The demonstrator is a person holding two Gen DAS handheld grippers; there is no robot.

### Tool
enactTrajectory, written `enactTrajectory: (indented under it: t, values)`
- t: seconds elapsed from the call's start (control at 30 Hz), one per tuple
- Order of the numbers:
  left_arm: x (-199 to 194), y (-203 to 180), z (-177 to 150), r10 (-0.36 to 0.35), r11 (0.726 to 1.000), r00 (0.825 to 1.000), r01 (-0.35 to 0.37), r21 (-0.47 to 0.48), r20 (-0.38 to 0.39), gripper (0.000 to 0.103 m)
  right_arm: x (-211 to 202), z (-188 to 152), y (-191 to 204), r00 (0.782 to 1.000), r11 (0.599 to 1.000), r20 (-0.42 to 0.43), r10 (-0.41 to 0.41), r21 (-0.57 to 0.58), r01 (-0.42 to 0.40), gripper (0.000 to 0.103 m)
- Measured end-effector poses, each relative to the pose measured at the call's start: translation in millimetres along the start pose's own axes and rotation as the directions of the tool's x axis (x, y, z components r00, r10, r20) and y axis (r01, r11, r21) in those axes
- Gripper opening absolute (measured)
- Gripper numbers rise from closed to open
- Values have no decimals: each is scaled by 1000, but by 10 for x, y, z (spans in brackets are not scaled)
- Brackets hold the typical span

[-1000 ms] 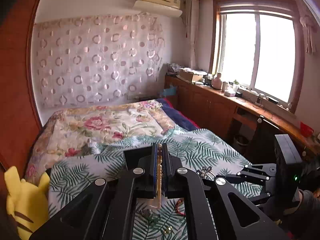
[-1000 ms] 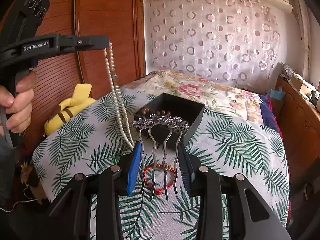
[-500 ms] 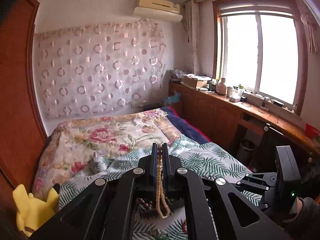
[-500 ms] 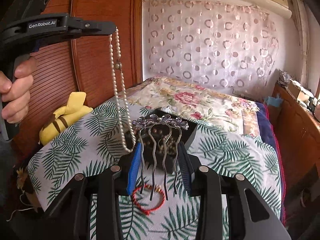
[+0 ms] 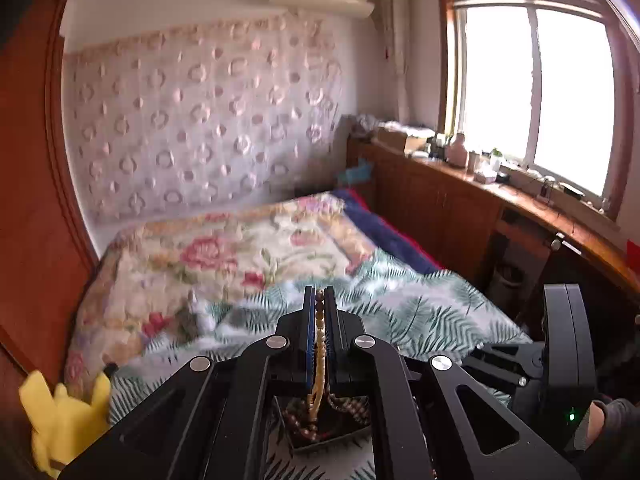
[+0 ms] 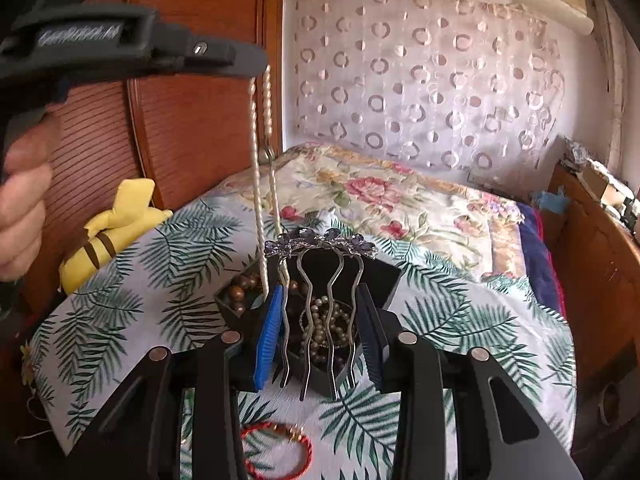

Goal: Organize jewelry
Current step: 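Carry the pearl strand into the black box with the left tool while the right tool drops the comb in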

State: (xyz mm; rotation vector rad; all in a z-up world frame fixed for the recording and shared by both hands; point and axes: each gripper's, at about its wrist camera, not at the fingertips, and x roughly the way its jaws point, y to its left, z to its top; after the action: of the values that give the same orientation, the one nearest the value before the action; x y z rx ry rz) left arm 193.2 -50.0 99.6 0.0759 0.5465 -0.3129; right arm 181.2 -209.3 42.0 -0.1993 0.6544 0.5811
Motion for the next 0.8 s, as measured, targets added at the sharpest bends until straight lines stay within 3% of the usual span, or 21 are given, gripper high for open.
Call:
enactTrajectory:
  t: [0.2, 0.33, 0.4, 0.57, 0.7, 0.8]
  values:
    - [429, 220, -408, 9, 998, 995, -16, -60, -103, 4, 440, -76, -36, 998, 1000, -58, 8, 19, -7, 39]
    - [545, 308, -559, 12, 996, 991, -23, -83, -131, 4, 566, -67, -39, 997, 999, -70, 31, 35, -28, 39]
    - [552, 347, -603, -3, 995, 991, -11, -101, -135, 16, 613, -46, -48, 996, 998, -75, 40, 44, -36, 38]
    - [449, 348, -679, 12, 996, 993, -22, -91, -116, 34, 652, -24, -51, 996, 998, -76, 48, 50, -44, 38]
    - [351, 375, -751, 16, 996, 994, -26, -89, -109, 45, 640, -1, -69, 995, 996, -66, 72, 60, -68, 40]
    - [309, 403, -797, 13, 995, 994, -23, -97, -109, 45, 596, 38, -46, 995, 995, -41, 93, 50, -91, 40]
